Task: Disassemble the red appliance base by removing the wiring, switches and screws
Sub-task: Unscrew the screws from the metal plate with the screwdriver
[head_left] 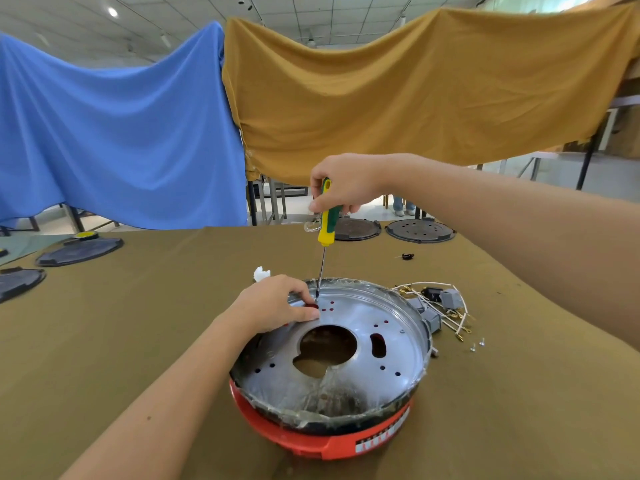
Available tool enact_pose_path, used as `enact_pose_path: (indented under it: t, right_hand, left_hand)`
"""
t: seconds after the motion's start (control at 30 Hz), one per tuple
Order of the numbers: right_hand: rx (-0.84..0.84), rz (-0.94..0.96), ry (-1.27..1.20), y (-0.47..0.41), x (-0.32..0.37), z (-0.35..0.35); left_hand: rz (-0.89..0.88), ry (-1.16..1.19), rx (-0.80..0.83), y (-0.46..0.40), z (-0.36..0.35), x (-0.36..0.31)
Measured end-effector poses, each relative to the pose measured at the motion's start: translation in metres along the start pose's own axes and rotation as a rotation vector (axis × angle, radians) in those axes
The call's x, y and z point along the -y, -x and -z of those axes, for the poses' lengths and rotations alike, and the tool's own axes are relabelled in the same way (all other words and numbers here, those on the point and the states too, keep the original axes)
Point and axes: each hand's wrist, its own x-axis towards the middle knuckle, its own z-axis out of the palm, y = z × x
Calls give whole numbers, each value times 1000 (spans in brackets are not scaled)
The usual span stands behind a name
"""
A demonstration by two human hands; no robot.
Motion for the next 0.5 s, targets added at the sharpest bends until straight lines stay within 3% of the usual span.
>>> enact_pose_path:
  t: [0.5]
  right_hand:
    - [-218, -5, -362, 36, -32, 5]
  left_hand:
    - [-3, 14, 15, 1, 2, -3]
